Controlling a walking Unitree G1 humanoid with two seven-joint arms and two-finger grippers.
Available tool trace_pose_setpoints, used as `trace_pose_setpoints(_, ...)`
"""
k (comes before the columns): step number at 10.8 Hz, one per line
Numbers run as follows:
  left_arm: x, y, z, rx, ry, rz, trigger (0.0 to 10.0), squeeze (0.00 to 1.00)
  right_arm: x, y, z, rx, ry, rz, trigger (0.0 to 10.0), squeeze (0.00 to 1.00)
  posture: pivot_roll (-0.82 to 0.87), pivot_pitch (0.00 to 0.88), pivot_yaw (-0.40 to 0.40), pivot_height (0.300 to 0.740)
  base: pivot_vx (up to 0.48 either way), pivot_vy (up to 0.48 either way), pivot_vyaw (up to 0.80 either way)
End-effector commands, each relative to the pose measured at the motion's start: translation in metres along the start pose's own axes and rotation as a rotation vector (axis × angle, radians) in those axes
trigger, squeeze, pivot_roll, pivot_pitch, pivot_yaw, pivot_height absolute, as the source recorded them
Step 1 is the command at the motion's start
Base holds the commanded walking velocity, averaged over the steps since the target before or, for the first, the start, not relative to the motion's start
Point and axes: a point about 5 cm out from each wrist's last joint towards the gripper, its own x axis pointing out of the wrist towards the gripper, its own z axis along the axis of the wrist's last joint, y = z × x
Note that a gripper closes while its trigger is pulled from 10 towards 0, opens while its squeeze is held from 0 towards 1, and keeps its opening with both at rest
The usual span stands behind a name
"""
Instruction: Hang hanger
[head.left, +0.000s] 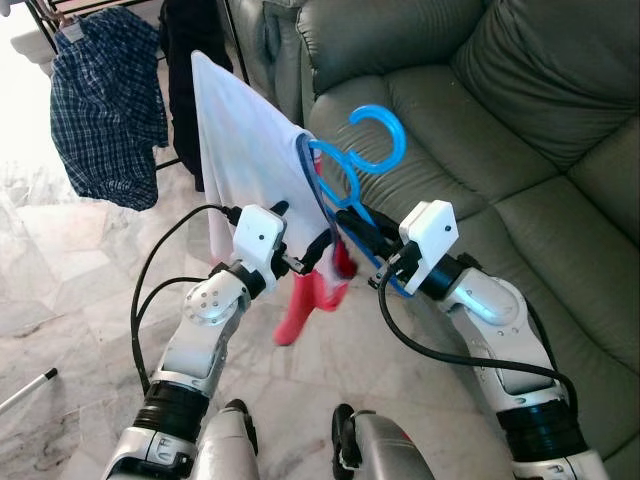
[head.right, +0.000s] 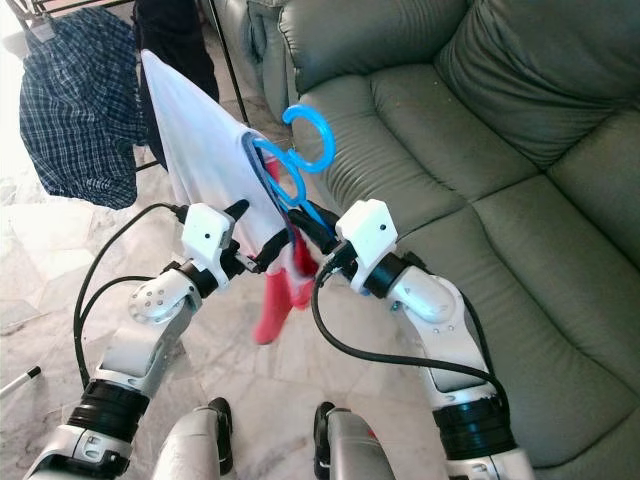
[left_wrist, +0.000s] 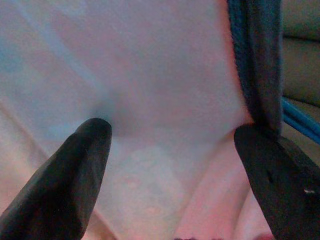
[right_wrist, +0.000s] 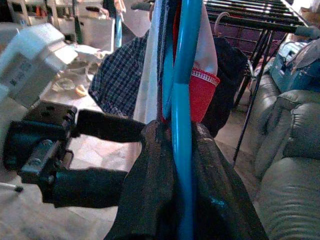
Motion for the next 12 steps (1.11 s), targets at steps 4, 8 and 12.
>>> trace_pose_setpoints(4, 0.016, -0.004, -0.004, -0.002, 0.01, 0.031, 3.2, 0.0, 0.001, 0.012, 0.029, 0.104, -0.106, 0.132, 10.0, 0.0, -0.05, 0.208, 0.0, 0.74, 0.0, 0.0, 0.0)
trace_pose_setpoints(8, 0.011, 0.009, -0.008, 0.011, 0.009, 0.091, 0.0, 0.0, -0.003, 0.015, 0.026, 0.129, -0.07, 0.163, 10.0, 0.0, -0.04, 0.209, -0.002, 0.74, 0.0, 0.0, 0.0)
trace_pose_setpoints(12, 0.008, 0.016, -0.006, 0.028, -0.006, 0.124, 0.0, 0.0, -0.003, 0.011, 0.024, 0.113, -0.058, 0.148, 10.0, 0.0, -0.04, 0.204, -0.001, 0.74, 0.0, 0.0, 0.0)
